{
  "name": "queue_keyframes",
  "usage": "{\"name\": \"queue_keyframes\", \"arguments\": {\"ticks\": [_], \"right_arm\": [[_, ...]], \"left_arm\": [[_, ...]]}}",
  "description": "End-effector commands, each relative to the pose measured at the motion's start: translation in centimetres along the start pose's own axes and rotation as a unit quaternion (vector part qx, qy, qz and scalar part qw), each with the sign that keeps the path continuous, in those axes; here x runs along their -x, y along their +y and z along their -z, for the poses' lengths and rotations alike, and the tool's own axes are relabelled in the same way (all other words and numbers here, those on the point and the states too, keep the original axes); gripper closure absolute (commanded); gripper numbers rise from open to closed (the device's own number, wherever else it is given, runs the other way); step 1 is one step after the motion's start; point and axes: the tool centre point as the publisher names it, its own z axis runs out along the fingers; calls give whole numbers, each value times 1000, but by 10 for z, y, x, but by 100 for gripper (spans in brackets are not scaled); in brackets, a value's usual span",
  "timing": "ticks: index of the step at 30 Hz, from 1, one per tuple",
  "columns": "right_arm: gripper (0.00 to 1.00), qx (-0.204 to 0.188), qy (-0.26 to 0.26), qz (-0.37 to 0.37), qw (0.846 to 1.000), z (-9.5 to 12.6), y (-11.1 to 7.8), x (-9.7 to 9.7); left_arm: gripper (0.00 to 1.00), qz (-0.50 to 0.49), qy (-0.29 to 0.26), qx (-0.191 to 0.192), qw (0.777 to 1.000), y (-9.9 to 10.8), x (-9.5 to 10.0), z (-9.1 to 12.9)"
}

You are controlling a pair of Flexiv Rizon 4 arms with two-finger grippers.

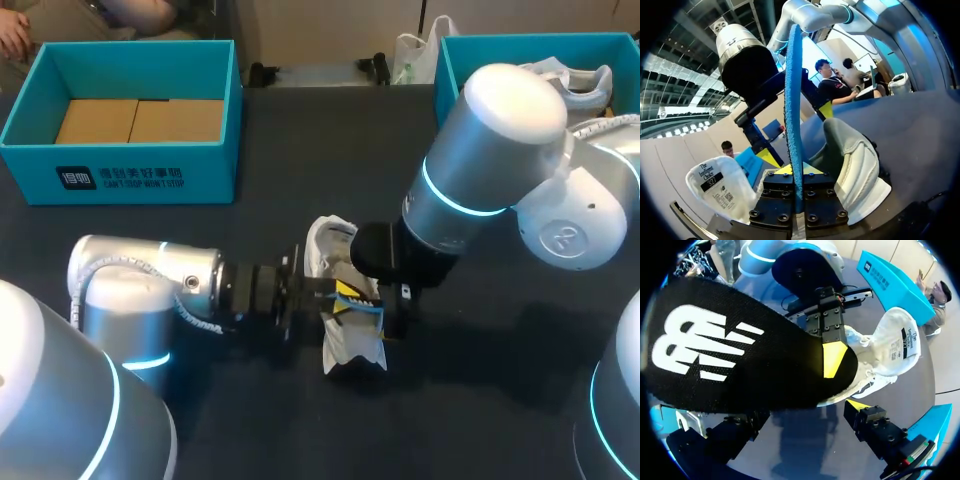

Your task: Take the shoe out of the shoebox, open the shoe tongue, remove and reinsert the insole, then place the shoe into the shoebox

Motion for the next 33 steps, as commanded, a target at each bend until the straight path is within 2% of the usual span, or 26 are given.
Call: {"name": "queue_keyframes", "arguments": {"ticks": [1, 7, 12, 20, 30, 33], "right_arm": [[0, -1, -2, -1, 1000, -1, 1, -1], [0, -1, -2, -1, 1000, -1, 1, -1], [0, -1, -2, -1, 1000, -1, 1, -1], [0, -1, -2, -1, 1000, -1, 1, -1], [0, -1, -2, -1, 1000, -1, 1, -1], [0, -1, -2, -1, 1000, -1, 1, -1]], "left_arm": [[100, 0, 8, 7, 1000, 3, -4, 4], [100, 2, 15, 9, 1000, 6, -7, 3], [100, 3, 14, -4, 1000, 0, -5, 1], [84, 7, 20, -21, 1000, -12, -6, -3], [78, -5, 30, -18, 999, -27, -5, -9], [79, -10, 30, -15, 999, -33, -6, -10]]}}
